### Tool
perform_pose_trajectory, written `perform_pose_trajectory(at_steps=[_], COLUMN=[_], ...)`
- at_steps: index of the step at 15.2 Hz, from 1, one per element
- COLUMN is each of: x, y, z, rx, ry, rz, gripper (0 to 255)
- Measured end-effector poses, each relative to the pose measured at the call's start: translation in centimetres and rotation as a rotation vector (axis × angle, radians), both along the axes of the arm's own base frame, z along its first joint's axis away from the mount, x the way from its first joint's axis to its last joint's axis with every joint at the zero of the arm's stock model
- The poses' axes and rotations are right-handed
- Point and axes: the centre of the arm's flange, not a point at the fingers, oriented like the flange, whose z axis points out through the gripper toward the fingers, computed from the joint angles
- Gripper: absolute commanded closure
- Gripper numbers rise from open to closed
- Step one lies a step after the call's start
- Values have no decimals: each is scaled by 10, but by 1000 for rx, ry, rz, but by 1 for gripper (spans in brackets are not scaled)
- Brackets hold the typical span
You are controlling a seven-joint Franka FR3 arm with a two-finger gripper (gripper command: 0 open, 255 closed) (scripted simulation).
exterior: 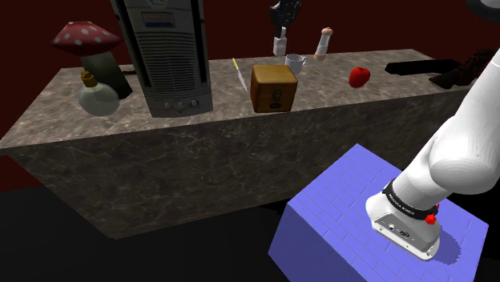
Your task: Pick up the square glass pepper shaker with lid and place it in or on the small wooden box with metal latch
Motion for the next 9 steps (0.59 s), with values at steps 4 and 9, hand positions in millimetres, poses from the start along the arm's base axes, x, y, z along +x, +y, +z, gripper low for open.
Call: perform_pose_trajectory(at_steps=[4, 9], x=[1, 2], y=[0, 1], z=[-22, -49], rx=[0, 0], ry=[0, 0], rz=[0, 0], gripper=[255, 255])
